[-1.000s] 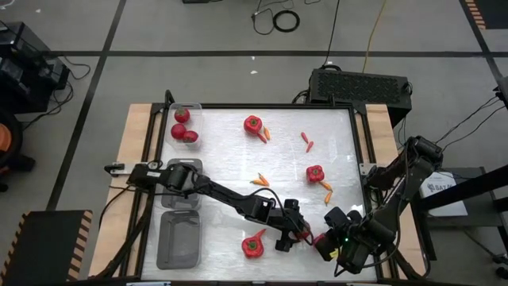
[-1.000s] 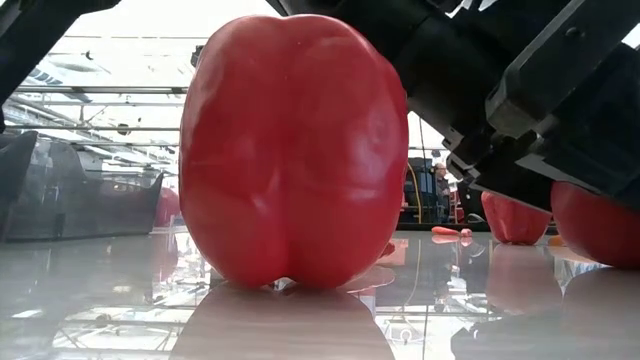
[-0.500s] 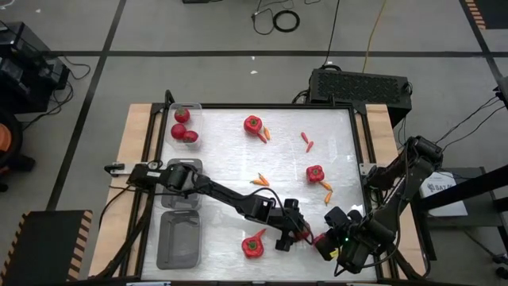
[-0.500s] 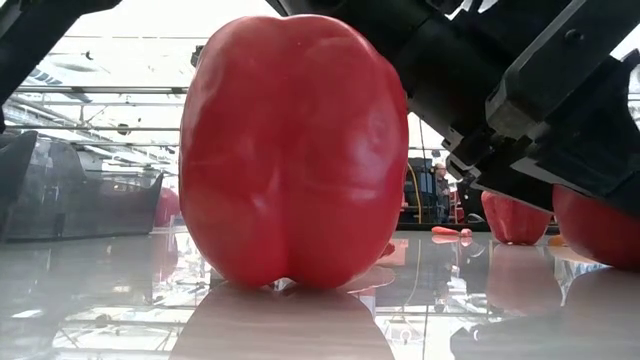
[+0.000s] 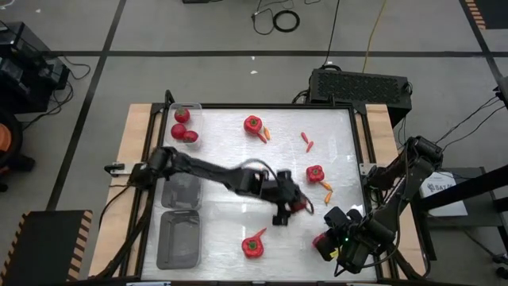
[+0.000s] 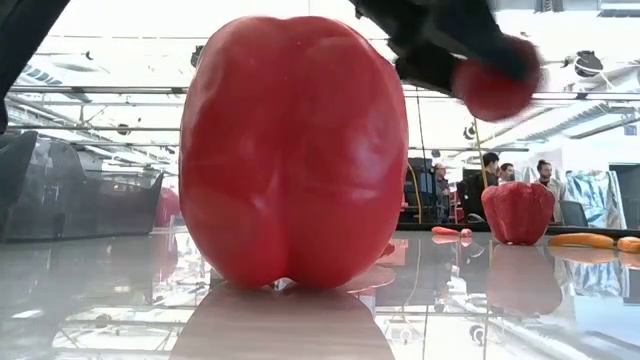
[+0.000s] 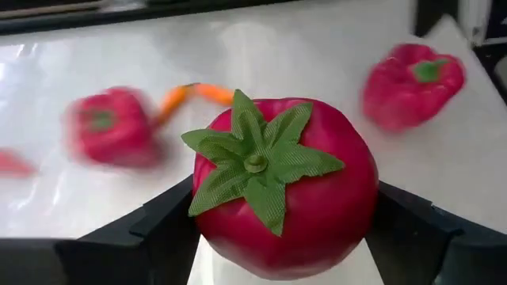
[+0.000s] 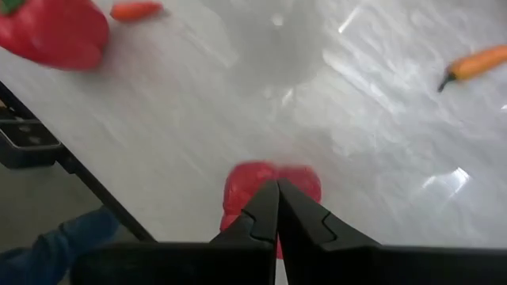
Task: Sort produce into baskets
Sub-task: Put the red tomato into the transparent bin
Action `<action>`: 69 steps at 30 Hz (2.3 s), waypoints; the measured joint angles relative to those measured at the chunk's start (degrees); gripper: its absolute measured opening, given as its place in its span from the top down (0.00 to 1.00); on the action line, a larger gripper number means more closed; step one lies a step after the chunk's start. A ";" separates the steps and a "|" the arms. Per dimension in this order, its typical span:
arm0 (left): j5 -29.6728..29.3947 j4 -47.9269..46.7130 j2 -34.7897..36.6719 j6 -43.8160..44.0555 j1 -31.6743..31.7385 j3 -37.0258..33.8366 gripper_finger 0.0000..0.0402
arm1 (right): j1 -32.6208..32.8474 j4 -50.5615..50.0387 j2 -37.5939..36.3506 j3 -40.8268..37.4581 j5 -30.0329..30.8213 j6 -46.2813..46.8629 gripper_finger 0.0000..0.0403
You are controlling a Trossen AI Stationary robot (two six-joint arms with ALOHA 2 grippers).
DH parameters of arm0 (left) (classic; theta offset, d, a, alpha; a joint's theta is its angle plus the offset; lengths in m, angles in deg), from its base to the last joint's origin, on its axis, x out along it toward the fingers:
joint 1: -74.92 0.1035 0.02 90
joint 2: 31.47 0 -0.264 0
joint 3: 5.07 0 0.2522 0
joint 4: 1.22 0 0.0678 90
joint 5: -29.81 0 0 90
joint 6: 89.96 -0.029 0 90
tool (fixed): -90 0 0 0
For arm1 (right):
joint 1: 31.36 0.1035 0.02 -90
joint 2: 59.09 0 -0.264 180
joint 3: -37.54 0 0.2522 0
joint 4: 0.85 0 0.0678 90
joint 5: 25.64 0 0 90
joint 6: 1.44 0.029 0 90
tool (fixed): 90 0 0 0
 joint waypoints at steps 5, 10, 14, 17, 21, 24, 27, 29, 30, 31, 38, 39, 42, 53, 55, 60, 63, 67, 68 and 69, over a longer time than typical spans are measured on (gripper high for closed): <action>-0.12 -10.01 7.84 -0.26 5.50 -0.01 0.26 | -0.74 0.06 -0.02 -0.02 3.48 -0.20 1.00; -2.36 -15.87 16.92 -0.36 11.42 -3.68 0.26 | -2.82 0.07 -0.02 -0.02 3.66 -2.74 1.00; -4.17 -17.40 25.79 0.07 16.52 -11.34 0.26 | -5.07 0.56 -0.02 -0.02 3.64 -5.73 1.00; -5.40 -17.40 32.78 1.57 20.57 -19.57 0.26 | -7.29 0.92 -0.02 -0.02 3.71 -8.52 1.00; -6.10 -14.70 42.03 4.21 26.27 -31.96 0.26 | -10.83 1.62 -0.02 -0.02 5.92 -12.14 1.00; -6.34 -12.22 47.88 6.12 30.69 -40.76 0.26 | -14.41 3.76 -0.02 -0.02 6.39 -16.64 1.00; -7.78 -11.07 52.37 6.74 35.61 -47.84 0.26 | -18.17 7.09 -0.02 -0.02 6.37 -21.40 1.00; -8.41 -10.32 54.43 7.72 39.33 -51.98 0.26 | -20.67 9.60 -0.02 -0.02 6.23 -24.39 1.00; -8.44 -9.85 55.28 7.76 41.13 -53.89 0.26 | -21.85 10.86 -0.02 -0.02 6.23 -25.78 1.00; -8.48 -9.23 56.13 7.76 42.98 -55.72 0.26 | -23.07 12.17 -0.02 -0.02 6.22 -27.05 1.00; -8.85 -7.00 58.95 10.38 53.13 -62.77 0.26 | -29.94 17.69 -0.02 -0.02 5.80 -32.86 1.00; -9.29 -7.03 59.00 10.71 54.08 -63.04 0.26 | -30.85 18.03 -0.02 -0.02 5.74 -33.42 1.00; -9.94 -6.34 58.95 10.78 56.19 -63.99 0.26 | -33.79 18.99 -0.02 -0.02 4.68 -35.25 1.00; -7.07 0.14 56.57 10.80 59.66 -68.16 0.26 | -41.60 20.47 -0.02 -0.02 -0.33 -42.97 1.00; -5.95 1.35 55.71 11.09 59.68 -68.38 0.26 | -42.55 20.45 -0.02 -0.02 -1.34 -45.67 1.00; -8.69 1.43 52.81 15.25 59.68 -68.38 0.24 | -45.72 20.40 -0.02 -0.02 -5.45 -54.71 1.00; -9.03 1.20 51.67 16.79 59.62 -68.38 0.19 | -48.08 20.36 -0.02 0.00 -9.79 -61.07 1.00; -8.81 1.49 51.17 18.25 59.35 -68.38 0.11 | -51.25 20.01 -0.02 0.00 -14.79 -68.82 1.00; -8.81 1.43 51.17 18.25 59.33 -68.38 0.09 | -52.03 19.74 -0.02 0.00 -15.64 -70.39 1.00; -8.81 1.48 51.17 18.25 59.34 -68.38 0.08 | -52.81 19.42 -0.02 0.00 -16.36 -71.98 1.00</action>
